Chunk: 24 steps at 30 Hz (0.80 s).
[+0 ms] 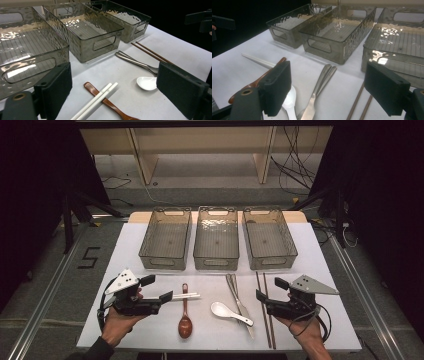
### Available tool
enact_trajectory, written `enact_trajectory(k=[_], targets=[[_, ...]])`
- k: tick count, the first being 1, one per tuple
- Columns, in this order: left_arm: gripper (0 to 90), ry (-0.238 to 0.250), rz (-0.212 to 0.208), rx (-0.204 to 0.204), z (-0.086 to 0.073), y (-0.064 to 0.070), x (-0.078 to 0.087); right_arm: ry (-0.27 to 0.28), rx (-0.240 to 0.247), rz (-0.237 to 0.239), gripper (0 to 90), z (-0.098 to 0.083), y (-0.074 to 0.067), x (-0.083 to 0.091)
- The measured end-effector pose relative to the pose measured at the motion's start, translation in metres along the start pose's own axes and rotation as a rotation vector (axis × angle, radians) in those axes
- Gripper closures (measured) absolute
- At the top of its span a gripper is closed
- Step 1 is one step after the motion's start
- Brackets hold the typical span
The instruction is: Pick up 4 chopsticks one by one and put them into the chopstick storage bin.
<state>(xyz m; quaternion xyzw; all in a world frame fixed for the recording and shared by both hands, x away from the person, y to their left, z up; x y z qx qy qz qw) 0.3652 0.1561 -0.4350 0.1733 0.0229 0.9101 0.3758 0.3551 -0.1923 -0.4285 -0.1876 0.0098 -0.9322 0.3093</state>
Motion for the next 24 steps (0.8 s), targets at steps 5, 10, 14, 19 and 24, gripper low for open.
enact_trajectory(k=[5,10,14,19,24], targets=[[12.8,-0.011,0.005,-0.001,-0.001,-0.001,-0.001,-0.004,-0.008,-0.004,23.0,0.000,0.002,0.000],[12.8,-0.024,0.020,-0.004,-0.002,-0.005,-0.001,-0.012,-0.009,-0.001,23.1,-0.001,0.001,-0.001],[12.8,-0.053,0.017,-0.008,-0.004,-0.008,-0.003,-0.013,-0.014,-0.004,23.1,-0.001,0.002,-0.001],[12.8,-0.128,0.006,-0.069,-0.005,-0.005,-0.006,-0.023,-0.014,-0.002,23.1,-0.002,0.002,-0.001],[13.6,-0.215,-0.015,-0.095,-0.006,-0.007,-0.013,-0.028,-0.016,0.000,23.1,-0.003,0.002,-0.002]])
Point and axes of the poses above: each handheld gripper's, and its own axes: x roughly backward along the jaws, z roughly out of its top, y roughly to its right, the point moved 7 cm from there along -x, roughly forward along the jaws, and after that the axes turned 5 degrees about y, right-handed, at the moved point
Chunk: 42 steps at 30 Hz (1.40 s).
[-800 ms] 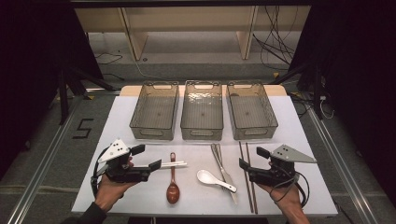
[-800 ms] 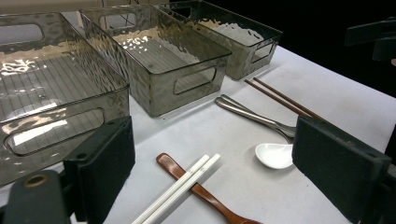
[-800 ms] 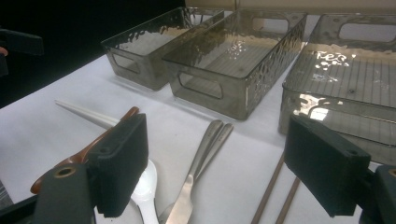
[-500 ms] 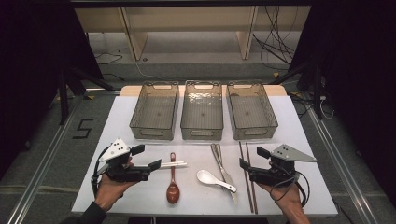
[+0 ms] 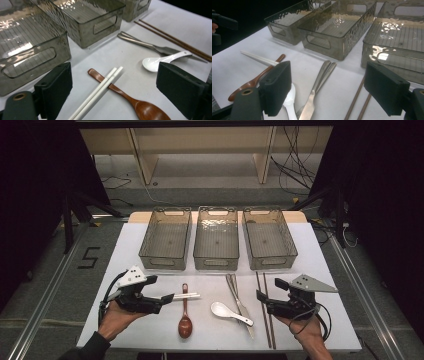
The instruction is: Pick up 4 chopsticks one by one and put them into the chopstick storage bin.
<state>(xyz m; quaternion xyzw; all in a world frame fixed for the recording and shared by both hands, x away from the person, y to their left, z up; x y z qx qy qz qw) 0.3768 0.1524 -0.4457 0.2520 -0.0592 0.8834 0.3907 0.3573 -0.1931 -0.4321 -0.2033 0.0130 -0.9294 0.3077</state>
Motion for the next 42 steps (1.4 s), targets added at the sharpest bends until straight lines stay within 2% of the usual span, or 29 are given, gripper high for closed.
enact_trajectory(k=[2,4,5,6,7,8,10,11,12,14,16,20,21,22,24,29,33,34,36,38,42], targets=[[14.3,-0.051,-0.004,-0.027,-0.001,-0.003,-0.005,0.000,0.001,0.004,23.1,0.001,0.000,0.001],[15.6,-0.097,-0.002,-0.070,-0.002,-0.007,-0.009,0.001,0.002,0.004,23.2,0.001,0.000,0.001],[15.8,-0.118,-0.003,-0.079,-0.003,-0.009,-0.012,-0.004,-0.003,0.005,23.2,0.000,0.001,0.001],[16.2,-0.118,-0.003,-0.079,-0.003,-0.009,-0.012,-0.007,-0.008,0.008,23.2,0.000,0.001,0.000],[16.8,-0.161,-0.014,-0.094,-0.007,-0.013,-0.018,-0.010,-0.009,0.009,23.2,-0.001,0.001,-0.001],[17.4,-0.161,-0.014,-0.094,-0.007,-0.013,-0.018,-0.011,-0.009,0.009,23.2,-0.001,0.001,-0.001],[18.4,-0.205,-0.024,-0.103,-0.011,-0.017,-0.023,-0.012,-0.009,0.011,23.2,-0.001,0.000,-0.001],[18.9,-0.240,-0.021,-0.133,-0.015,-0.020,-0.027,-0.012,-0.007,0.011,23.2,-0.001,0.000,-0.001],[19.6,-0.255,-0.021,-0.147,-0.017,-0.022,-0.028,-0.015,-0.006,0.014,23.2,-0.001,0.000,-0.002],[20.1,-0.265,-0.018,-0.150,-0.020,-0.025,-0.030,-0.025,-0.009,0.020,23.2,-0.002,-0.001,-0.002],[21.4,-0.304,-0.022,-0.159,-0.027,-0.031,-0.034,-0.030,-0.007,0.023,23.2,-0.003,-0.002,-0.003],[26.3,-0.365,-0.038,-0.197,-0.035,-0.034,-0.040,-0.037,-0.005,0.027,23.3,-0.004,-0.002,-0.003],[27.9,-0.365,-0.038,-0.197,-0.035,-0.034,-0.040,-0.037,-0.006,0.026,23.4,-0.004,-0.002,-0.003],[29.8,-0.396,-0.052,-0.223,-0.039,-0.034,-0.041,-0.040,-0.007,0.025,23.4,-0.004,-0.002,-0.003],[33.1,-0.402,-0.065,-0.225,-0.040,-0.033,-0.043,-0.043,-0.006,0.024,23.5,-0.004,-0.001,-0.004],[39.4,-0.445,-0.091,-0.271,-0.047,-0.029,-0.045,-0.047,-0.003,0.030,23.5,-0.005,-0.002,-0.005],[44.9,-0.453,-0.087,-0.290,-0.049,-0.029,-0.046,-0.049,-0.008,0.029,23.7,-0.005,-0.002,-0.004],[46.1,-0.467,-0.097,-0.306,-0.050,-0.028,-0.046,-0.052,-0.010,0.029,23.7,-0.005,-0.002,-0.004],[48.1,-0.464,-0.096,-0.305,-0.051,-0.027,-0.047,-0.050,-0.013,0.029,23.7,-0.005,-0.002,-0.004],[49.7,-0.486,-0.102,-0.339,-0.053,-0.027,-0.048,-0.051,-0.012,0.030,23.7,-0.005,-0.002,-0.004],[51.8,-0.496,-0.099,-0.356,-0.055,-0.029,-0.049,-0.054,-0.010,0.031,23.8,-0.005,-0.002,-0.005]])
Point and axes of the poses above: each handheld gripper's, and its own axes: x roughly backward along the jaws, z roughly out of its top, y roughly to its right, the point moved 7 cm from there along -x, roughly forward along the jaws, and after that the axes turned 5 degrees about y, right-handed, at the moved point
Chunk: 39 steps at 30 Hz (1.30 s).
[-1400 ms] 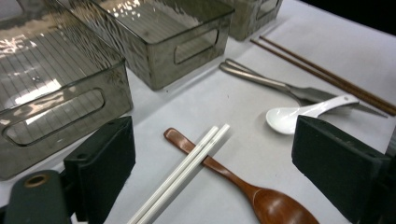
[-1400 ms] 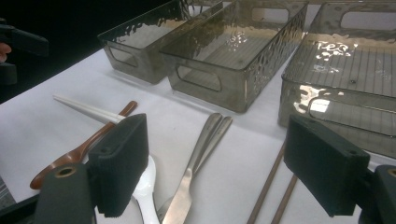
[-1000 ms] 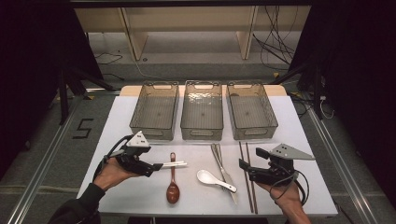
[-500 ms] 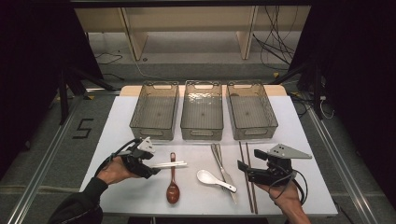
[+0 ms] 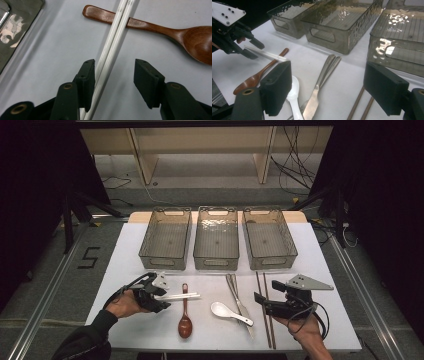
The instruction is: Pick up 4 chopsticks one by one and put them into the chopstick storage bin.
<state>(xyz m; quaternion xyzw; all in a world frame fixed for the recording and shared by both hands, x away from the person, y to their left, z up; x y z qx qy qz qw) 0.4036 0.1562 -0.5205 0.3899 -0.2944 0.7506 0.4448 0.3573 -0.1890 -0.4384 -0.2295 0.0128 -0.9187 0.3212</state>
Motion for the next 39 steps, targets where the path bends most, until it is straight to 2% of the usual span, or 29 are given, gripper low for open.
enact_trajectory(k=[9,21,24,29,33,39], targets=[[55.6,-0.025,0.004,-0.042,-0.0004,0.0008,-0.0043,-0.003,0.003,0.001,23.9,-0.0004,-0.0002,-0.0012],[60.2,-0.050,-0.017,-0.057,-0.0036,0.0029,-0.0072,-0.004,0.002,0.001,24.0,-0.0004,0.0000,-0.0009],[61.2,-0.070,-0.020,-0.068,-0.0047,0.0034,-0.0076,-0.005,0.001,-0.001,24.0,-0.0006,0.0001,-0.0011],[65.0,-0.104,-0.035,-0.084,-0.0066,0.0045,-0.0083,-0.007,-0.002,0.000,24.1,-0.0006,0.0002,-0.0012],[68.4,-0.105,-0.046,-0.076,-0.0058,0.0061,-0.0098,-0.007,0.002,0.000,24.3,-0.0006,0.0001,-0.0014],[75.2,-0.124,-0.068,-0.101,-0.0052,0.0083,-0.0097,-0.009,-0.008,-0.004,24.6,-0.0007,0.0009,-0.0012]])
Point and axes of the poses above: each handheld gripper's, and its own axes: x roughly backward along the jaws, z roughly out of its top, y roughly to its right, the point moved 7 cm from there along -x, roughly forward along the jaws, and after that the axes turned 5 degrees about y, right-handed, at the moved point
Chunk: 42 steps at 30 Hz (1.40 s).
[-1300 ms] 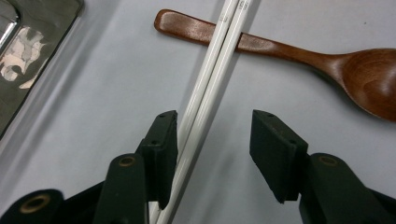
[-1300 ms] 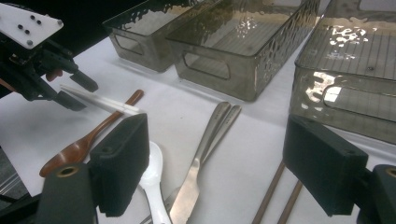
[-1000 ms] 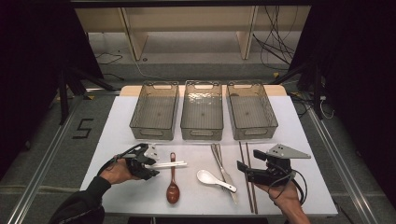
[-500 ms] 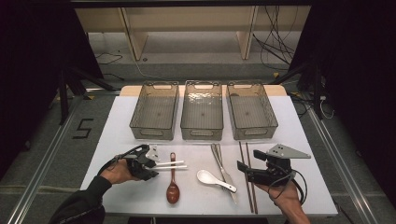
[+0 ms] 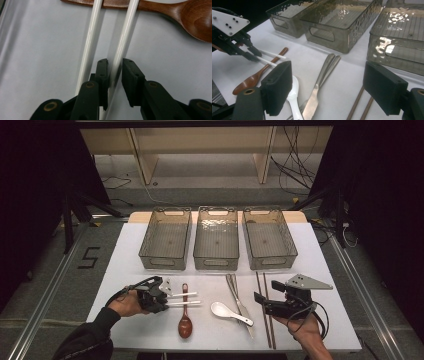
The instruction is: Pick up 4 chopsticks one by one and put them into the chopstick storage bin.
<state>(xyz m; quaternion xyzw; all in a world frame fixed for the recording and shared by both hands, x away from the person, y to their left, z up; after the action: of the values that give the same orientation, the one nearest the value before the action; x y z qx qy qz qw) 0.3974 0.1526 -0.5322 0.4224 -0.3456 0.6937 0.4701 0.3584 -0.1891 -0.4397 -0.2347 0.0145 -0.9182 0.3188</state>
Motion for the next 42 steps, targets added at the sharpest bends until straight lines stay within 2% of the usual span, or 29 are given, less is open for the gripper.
enact_trajectory(k=[2,8,10,16,22,26,29,33,34,37,38,42], targets=[[76.5,-0.001,-0.001,-0.002,0.000,0.000,0.000,0.001,0.003,-0.002,24.9,0.000,0.000,0.000],[81.9,-0.018,-0.018,-0.044,0.000,0.002,0.001,-0.001,0.003,-0.004,25.3,0.000,0.000,-0.001],[82.2,-0.011,-0.020,-0.041,0.000,0.002,0.000,-0.003,0.001,-0.003,25.3,0.000,0.000,0.000],[83.5,-0.023,-0.031,-0.074,0.001,0.004,0.002,-0.002,0.003,-0.001,25.4,0.000,0.001,0.000],[84.0,-0.017,-0.032,-0.073,0.002,0.005,0.004,-0.005,-0.001,-0.004,25.5,0.000,0.001,0.000],[84.2,0.011,-0.033,-0.068,0.007,0.005,0.010,-0.002,0.002,-0.003,25.5,0.000,0.001,0.000],[84.3,0.041,-0.026,-0.049,0.011,0.005,0.016,-0.002,0.002,-0.003,25.5,0.000,0.001,0.000],[84.3,0.101,-0.017,-0.003,0.020,0.004,0.025,-0.003,-0.004,-0.005,25.5,0.000,0.002,0.000],[84.3,0.101,-0.017,-0.003,0.020,0.004,0.025,-0.001,-0.007,-0.005,25.4,0.000,0.002,0.000],[84.3,0.157,-0.006,0.055,0.028,0.000,0.036,-0.001,-0.006,-0.006,25.4,0.000,0.002,0.000],[84.3,0.157,-0.006,0.055,0.028,0.000,0.036,0.000,-0.005,-0.006,25.4,0.000,0.002,0.000],[84.3,0.228,0.007,0.124,0.035,-0.010,0.045,0.006,-0.004,-0.003,25.3,0.001,0.002,0.001]])
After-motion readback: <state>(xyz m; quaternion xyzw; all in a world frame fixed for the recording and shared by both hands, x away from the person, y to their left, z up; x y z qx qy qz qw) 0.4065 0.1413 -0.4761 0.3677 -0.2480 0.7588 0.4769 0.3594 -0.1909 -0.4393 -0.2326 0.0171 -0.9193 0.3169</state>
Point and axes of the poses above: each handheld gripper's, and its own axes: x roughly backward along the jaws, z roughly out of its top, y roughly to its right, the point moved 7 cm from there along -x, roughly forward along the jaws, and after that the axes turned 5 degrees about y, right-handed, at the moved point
